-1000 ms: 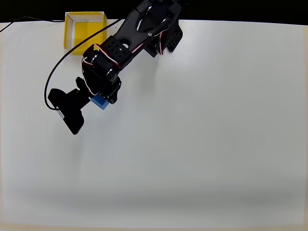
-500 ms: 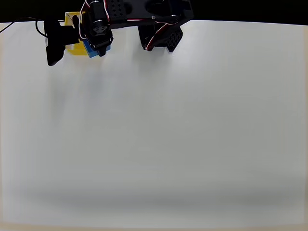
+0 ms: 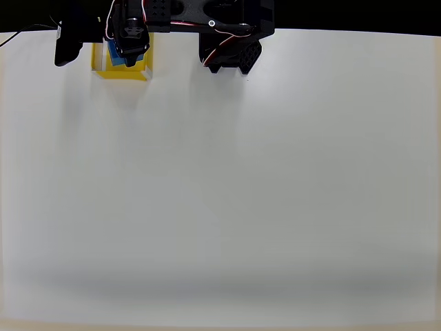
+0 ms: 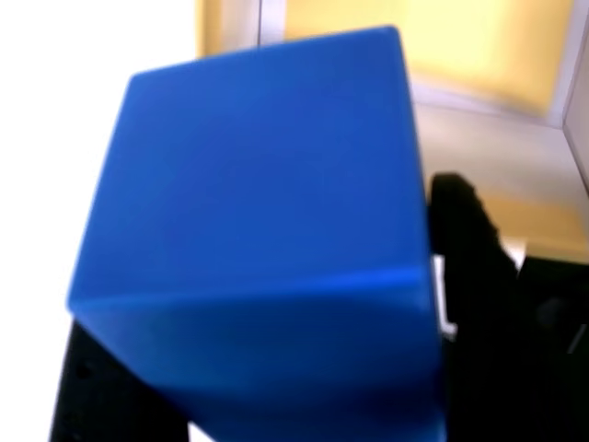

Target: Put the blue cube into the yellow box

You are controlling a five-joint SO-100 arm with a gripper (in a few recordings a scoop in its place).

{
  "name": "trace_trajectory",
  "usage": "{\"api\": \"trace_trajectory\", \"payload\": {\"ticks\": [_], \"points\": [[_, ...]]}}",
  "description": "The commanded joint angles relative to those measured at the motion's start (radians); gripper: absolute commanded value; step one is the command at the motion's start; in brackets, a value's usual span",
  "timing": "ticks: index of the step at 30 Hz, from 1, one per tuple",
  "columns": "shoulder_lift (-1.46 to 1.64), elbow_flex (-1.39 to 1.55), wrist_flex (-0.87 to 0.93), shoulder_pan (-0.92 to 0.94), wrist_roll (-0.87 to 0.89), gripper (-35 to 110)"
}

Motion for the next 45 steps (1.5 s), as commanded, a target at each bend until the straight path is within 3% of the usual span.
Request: {"api": "trace_trajectory", "payload": {"ticks": [1, 5, 18, 29, 36, 45], "points": [[-0.018, 0.000, -0.081, 0.029, -0.005, 9], [-0.057, 0.061, -0.189, 0.029, -0.006, 9], [-0.043, 0.210, -0.291, 0.081, -0.046, 10], [-0.003, 0.325, -0.411, 0.144, -0.048, 34], [0.044, 0.262, -0.278, 0.141, 0.018, 37], [0.259, 0.040, 0.115, 0.140, -0.012, 33]]}}
